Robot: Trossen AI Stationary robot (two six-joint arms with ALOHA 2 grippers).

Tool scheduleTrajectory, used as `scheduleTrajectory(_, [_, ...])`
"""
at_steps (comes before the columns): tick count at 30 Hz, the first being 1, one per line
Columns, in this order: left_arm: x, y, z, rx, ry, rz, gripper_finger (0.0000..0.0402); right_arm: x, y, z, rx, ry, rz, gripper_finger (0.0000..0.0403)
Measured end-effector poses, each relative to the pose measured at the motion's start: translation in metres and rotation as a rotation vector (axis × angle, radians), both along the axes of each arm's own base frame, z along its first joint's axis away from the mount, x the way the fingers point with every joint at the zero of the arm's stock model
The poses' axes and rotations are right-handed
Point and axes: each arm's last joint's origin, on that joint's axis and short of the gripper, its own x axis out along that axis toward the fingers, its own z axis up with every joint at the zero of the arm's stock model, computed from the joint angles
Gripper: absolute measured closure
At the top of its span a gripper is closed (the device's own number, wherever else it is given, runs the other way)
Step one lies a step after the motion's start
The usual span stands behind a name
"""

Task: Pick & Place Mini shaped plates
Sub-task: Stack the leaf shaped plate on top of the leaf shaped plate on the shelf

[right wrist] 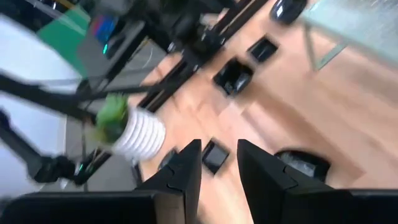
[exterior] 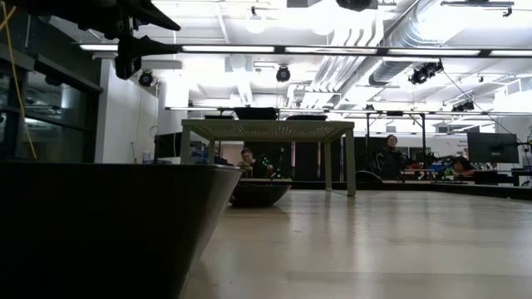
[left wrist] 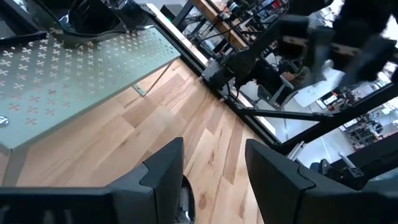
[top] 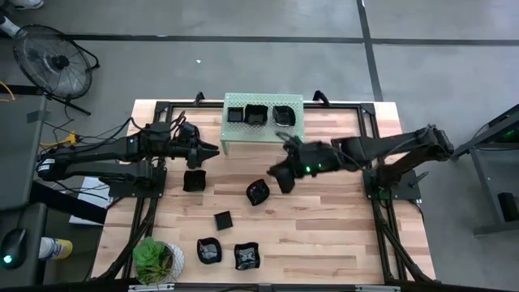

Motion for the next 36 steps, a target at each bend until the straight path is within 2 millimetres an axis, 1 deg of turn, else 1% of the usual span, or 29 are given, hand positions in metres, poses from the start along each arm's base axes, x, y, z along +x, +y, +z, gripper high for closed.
scheduleTrajectory(4, [0.000,0.000,0.000,0.000,0.000,0.000,0.0232,-0.006,0.023,-0.004,0.013,0.023,0.043,0.0304])
scheduleTrajectory(7, [0.000,0.000,0.000,0.000,0.000,0.000,0.0232,-0.010,0.040,-0.014,-0.023,0.048,0.105,0.0304])
scheduleTrajectory(12, [0.000,0.000,0.000,-0.001,0.000,-0.009,0.0232,-0.020,0.063,-0.044,-0.077,0.128,0.210,0.0304])
scheduleTrajectory(16, [0.000,0.000,0.000,-0.003,0.003,-0.012,0.0232,-0.026,0.073,-0.073,-0.109,0.170,0.282,0.0304])
scheduleTrajectory(19, [0.000,0.000,0.000,-0.004,0.003,-0.012,0.0232,-0.028,0.077,-0.093,-0.115,0.142,0.331,0.0304])
scheduleTrajectory(21, [0.000,0.000,0.000,-0.011,0.003,-0.011,0.0232,-0.029,0.077,-0.107,-0.032,0.120,0.279,0.0304])
scheduleTrajectory(23, [0.000,0.000,0.000,-0.014,0.003,-0.010,0.0232,-0.029,0.073,-0.120,0.099,0.092,0.150,0.0304])
scheduleTrajectory(26, [0.000,0.000,0.000,-0.019,0.002,-0.010,0.0232,-0.035,0.066,-0.145,0.309,0.064,-0.075,0.0304])
scheduleTrajectory(30, [0.000,0.000,0.000,-0.019,0.002,-0.010,0.0232,-0.045,0.062,-0.176,0.522,0.033,-0.242,0.0304])
scheduleTrajectory(33, [0.000,0.000,0.000,-0.019,0.002,-0.010,0.0232,-0.045,0.061,-0.195,0.582,0.041,-0.294,0.0304])
scheduleTrajectory(36, [0.000,0.000,0.000,-0.018,0.003,-0.007,0.0232,-0.034,0.063,-0.205,0.600,0.054,-0.325,0.0304])
